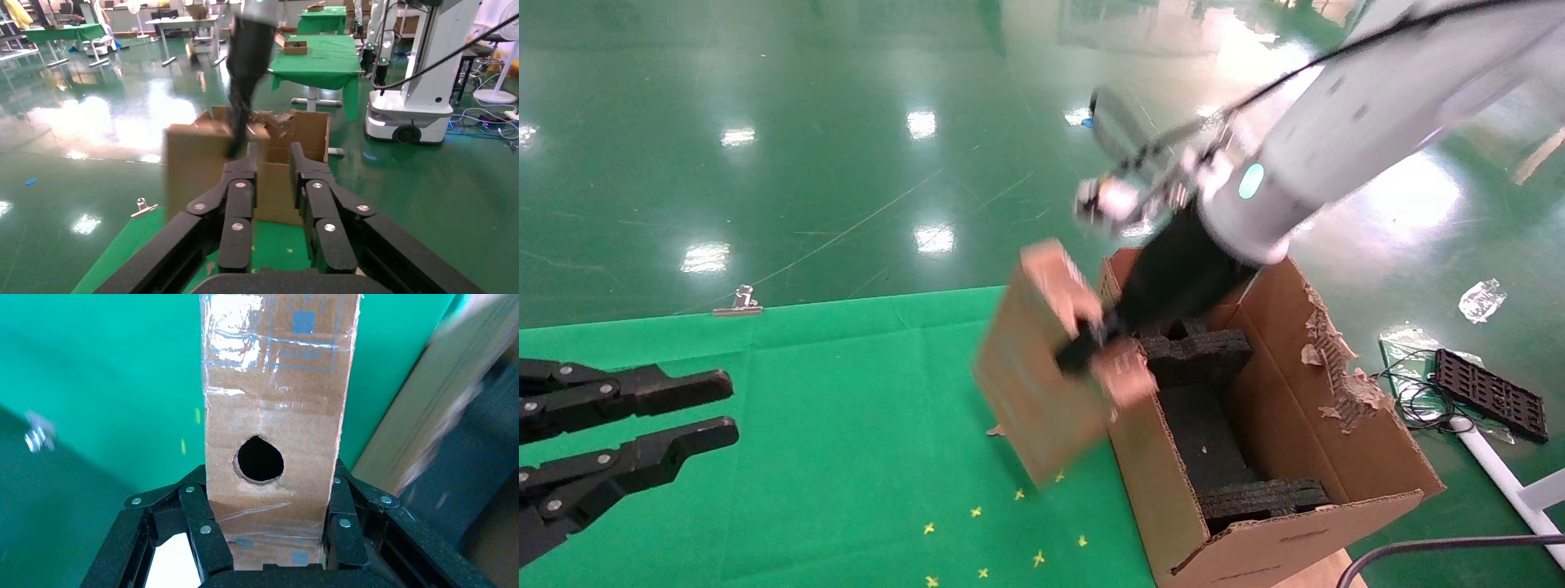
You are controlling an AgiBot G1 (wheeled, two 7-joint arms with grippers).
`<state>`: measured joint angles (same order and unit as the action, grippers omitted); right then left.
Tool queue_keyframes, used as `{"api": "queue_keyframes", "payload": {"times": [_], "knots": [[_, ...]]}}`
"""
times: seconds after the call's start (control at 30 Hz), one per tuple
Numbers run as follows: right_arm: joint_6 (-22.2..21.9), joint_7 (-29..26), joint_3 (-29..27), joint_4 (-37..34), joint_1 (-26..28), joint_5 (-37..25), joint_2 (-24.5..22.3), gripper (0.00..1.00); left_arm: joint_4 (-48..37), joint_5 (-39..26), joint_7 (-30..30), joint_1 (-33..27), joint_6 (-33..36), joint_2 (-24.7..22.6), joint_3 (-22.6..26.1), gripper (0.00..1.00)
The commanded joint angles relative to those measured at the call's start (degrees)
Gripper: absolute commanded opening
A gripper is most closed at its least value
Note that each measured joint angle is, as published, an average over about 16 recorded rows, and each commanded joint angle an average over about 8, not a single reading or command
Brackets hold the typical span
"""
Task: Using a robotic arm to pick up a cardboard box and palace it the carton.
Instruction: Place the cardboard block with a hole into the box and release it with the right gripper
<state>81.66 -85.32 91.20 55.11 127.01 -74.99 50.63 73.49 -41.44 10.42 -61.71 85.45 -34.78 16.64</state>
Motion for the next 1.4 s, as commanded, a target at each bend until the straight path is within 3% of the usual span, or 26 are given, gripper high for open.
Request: {"api": "queue_keyframes", "payload": {"times": [0.03,0.37,0.63,0.67,0.7,0.93,0.97,1.4], "knots": [[-1.7,3.0,-1.9,0.5,1.9,0.9,-2.3,0.0,0.0,0.0,0.0,0.0,0.0,0.0,0.0,0.0],[-1.3,7.9,-3.6,-4.4,13.2,-5.8,-7.9,0.0,0.0,0.0,0.0,0.0,0.0,0.0,0.0,0.0],[1.2,9.6,-0.1,-9.8,14.2,-12.9,-10.7,0.0,0.0,0.0,0.0,0.0,0.0,0.0,0.1,0.0],[1.5,9.8,0.4,-10.3,13.7,-13.3,-11.1,0.0,0.0,0.1,0.0,0.0,0.0,0.0,0.1,0.02],[1.7,9.9,0.7,-10.7,13.2,-13.5,-11.4,0.0,0.0,0.1,0.0,0.0,0.0,0.0,0.1,0.11],[2.1,10.8,2.3,-13.9,7.7,-12.6,-13.0,0.0,0.0,0.1,-0.1,0.0,0.0,0.0,0.1,0.96],[2.0,10.9,2.4,-14.5,6.9,-12.4,-13.0,0.0,0.0,0.1,-0.1,0.0,0.0,0.0,0.1,1.0],[0.1,13.2,4.3,-23.3,-2.3,-11.2,-11.5,0.0,0.0,0.1,-0.1,0.0,-0.1,0.1,0.1,1.0]]}}
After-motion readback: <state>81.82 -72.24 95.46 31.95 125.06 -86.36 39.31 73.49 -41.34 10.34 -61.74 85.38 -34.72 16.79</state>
